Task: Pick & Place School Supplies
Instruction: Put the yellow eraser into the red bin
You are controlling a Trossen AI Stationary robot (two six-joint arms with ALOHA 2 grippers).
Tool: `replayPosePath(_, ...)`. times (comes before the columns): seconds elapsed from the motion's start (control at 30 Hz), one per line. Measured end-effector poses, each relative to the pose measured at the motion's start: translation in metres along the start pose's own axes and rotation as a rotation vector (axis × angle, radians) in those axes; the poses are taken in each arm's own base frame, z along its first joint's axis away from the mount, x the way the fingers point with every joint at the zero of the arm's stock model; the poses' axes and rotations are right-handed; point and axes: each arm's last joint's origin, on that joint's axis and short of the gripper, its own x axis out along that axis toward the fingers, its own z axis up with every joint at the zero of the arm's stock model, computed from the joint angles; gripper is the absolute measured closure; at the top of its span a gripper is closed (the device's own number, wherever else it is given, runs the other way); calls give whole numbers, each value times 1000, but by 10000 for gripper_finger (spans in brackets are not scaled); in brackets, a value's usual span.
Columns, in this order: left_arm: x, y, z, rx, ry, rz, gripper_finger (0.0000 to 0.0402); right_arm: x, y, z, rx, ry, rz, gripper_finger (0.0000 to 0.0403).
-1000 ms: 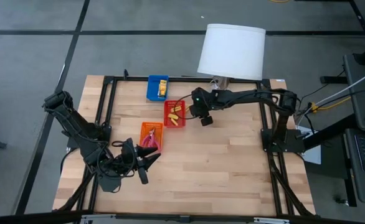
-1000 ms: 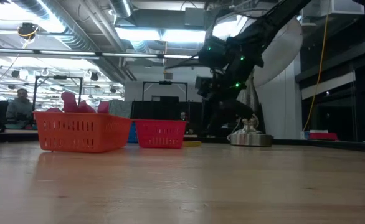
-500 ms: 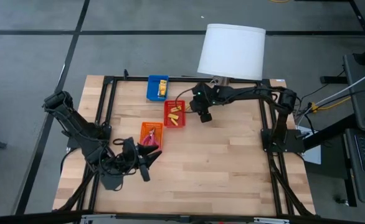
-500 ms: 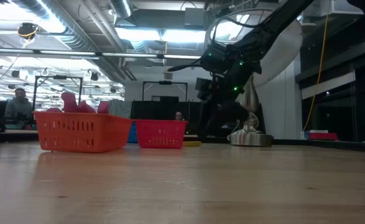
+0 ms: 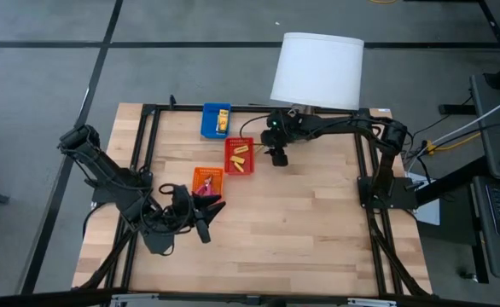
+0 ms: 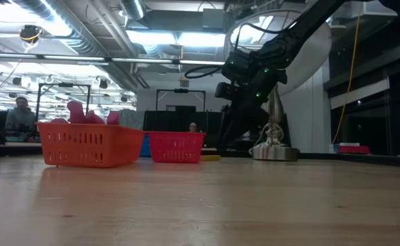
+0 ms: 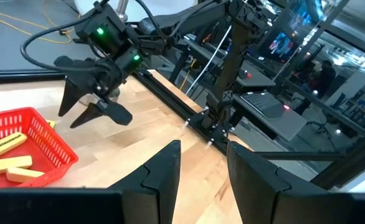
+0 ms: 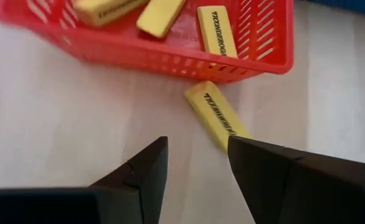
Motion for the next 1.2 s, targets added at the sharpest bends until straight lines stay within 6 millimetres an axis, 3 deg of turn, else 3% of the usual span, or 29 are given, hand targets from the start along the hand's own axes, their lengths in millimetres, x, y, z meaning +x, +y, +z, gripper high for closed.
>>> replayPosePath(0.33, 1, -3, 2, 8, -5, -15, 274, 3, 16, 11, 425, -52, 129, 271)
replayPosePath(0.57, 1, -4, 3, 0, -7, -18, 274, 4, 16, 11, 687, 13, -110, 331)
replayPosePath(0.73, 0, -4, 2, -1, 1, -26, 274, 4, 12, 15, 819, -40, -202, 392)
replayPosePath(0.93, 0, -4, 2, -2, 8, -32, 274, 3, 11, 17, 968, -87, -340, 399)
replayPosePath(1.2, 0, -4, 2, -1, 14, -36, 274, 3, 7, 19, 1157, -163, -384, 401)
